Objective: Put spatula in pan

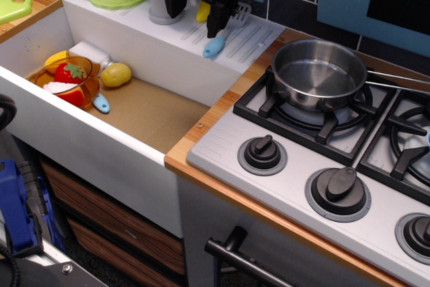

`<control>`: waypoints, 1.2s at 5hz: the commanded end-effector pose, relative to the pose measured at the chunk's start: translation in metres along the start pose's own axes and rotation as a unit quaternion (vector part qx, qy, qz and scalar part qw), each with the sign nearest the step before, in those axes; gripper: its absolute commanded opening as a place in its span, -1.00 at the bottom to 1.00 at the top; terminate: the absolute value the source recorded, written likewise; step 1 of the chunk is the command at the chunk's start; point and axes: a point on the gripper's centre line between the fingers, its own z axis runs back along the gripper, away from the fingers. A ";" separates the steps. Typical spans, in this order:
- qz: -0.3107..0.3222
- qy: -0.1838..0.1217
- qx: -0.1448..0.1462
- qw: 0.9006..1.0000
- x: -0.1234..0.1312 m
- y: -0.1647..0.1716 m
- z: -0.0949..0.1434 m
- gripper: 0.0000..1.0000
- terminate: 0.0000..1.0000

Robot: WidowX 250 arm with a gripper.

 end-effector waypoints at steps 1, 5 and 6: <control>0.000 0.000 0.000 1.000 0.000 0.000 0.000 1.00 -1.00; -0.007 -0.037 -0.008 0.999 0.030 0.007 -0.027 1.00 -1.00; -0.009 -0.036 -0.022 0.999 0.035 0.012 -0.030 1.00 -1.00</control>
